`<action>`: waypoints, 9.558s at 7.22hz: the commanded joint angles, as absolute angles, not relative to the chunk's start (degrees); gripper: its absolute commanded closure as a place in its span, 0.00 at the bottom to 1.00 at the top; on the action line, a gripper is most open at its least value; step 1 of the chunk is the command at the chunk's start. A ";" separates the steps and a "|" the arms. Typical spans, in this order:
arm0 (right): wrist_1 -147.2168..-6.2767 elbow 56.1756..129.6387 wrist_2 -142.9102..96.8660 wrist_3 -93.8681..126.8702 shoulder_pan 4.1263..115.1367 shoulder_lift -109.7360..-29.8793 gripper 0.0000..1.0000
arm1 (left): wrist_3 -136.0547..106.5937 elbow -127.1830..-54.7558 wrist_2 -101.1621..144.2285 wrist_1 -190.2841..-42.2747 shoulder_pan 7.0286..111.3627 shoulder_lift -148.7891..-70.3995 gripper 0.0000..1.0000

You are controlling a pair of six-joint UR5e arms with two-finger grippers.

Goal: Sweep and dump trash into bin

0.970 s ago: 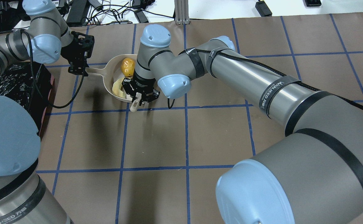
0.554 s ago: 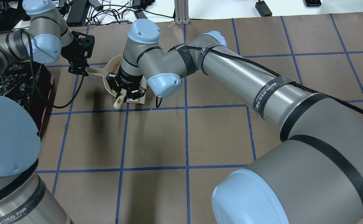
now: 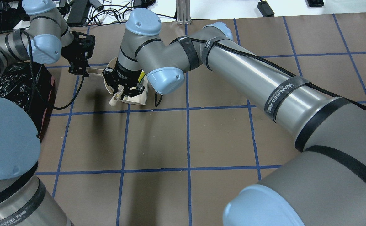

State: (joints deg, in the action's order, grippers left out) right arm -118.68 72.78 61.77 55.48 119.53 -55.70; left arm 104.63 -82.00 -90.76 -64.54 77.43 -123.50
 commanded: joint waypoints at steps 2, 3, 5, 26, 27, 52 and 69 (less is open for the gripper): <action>-111.66 73.47 65.81 53.63 116.38 -57.99 1.00 | 104.94 -82.00 -90.62 -64.51 77.17 -123.40 0.70; -106.05 73.74 68.27 48.65 113.93 -59.49 1.00 | 105.03 -82.00 -90.09 -64.51 76.82 -123.14 0.80; -99.68 73.83 73.21 42.99 110.84 -60.91 1.00 | 105.20 -82.18 -87.91 -64.60 76.47 -122.61 0.89; -114.77 79.63 72.35 47.19 117.33 -53.88 1.00 | 105.47 -82.18 -88.68 -64.60 76.90 -123.13 0.91; -117.92 79.54 70.68 49.98 117.94 -53.27 1.00 | 105.47 -82.18 -88.59 -64.60 76.90 -123.22 0.91; -89.15 75.66 75.73 31.89 105.34 -66.86 1.00 | 118.07 -83.67 -82.88 -72.57 66.20 -117.17 0.99; -108.46 98.79 93.95 -19.87 69.61 -69.97 1.00 | 175.85 -62.93 -93.78 -73.58 44.82 -116.28 1.00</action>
